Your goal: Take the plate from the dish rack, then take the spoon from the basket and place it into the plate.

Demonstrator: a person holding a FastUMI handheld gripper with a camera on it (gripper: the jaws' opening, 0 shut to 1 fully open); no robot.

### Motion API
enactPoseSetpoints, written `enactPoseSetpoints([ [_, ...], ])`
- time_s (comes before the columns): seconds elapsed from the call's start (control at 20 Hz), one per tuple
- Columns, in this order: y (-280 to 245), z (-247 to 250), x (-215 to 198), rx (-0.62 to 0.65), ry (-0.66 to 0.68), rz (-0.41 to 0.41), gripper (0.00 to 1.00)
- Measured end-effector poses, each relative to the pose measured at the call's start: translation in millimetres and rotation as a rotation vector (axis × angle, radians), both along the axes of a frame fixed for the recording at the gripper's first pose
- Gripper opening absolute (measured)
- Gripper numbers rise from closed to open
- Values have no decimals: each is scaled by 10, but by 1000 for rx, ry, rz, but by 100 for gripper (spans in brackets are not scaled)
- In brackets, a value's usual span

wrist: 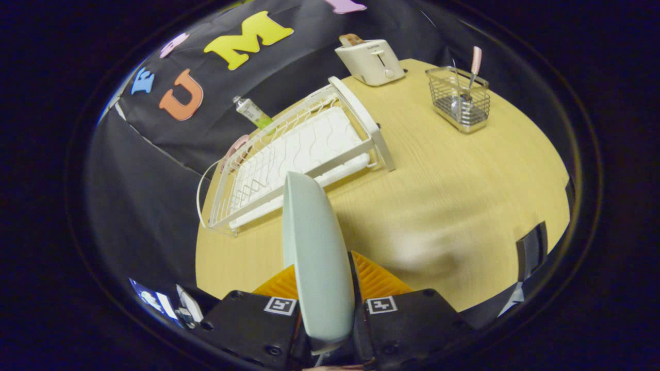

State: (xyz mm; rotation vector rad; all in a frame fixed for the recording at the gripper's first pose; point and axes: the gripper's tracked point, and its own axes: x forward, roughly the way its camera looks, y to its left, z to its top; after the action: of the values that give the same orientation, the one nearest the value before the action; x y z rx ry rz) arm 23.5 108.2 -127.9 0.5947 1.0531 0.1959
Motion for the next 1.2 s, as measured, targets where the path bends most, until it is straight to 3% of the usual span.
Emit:
enactPoseSetpoints([
  [0.15,2,-127,37,108,20,-19,37],
  [0.5,-205,-315,169,100,-10,-38,53],
  [0.9,-597,47,222,-107,-315,-1,62],
  [1.1,-1075,390,105,-277,-513,-39,67],
  [1.2,-1411,577,64,-362,-616,-87,76],
])
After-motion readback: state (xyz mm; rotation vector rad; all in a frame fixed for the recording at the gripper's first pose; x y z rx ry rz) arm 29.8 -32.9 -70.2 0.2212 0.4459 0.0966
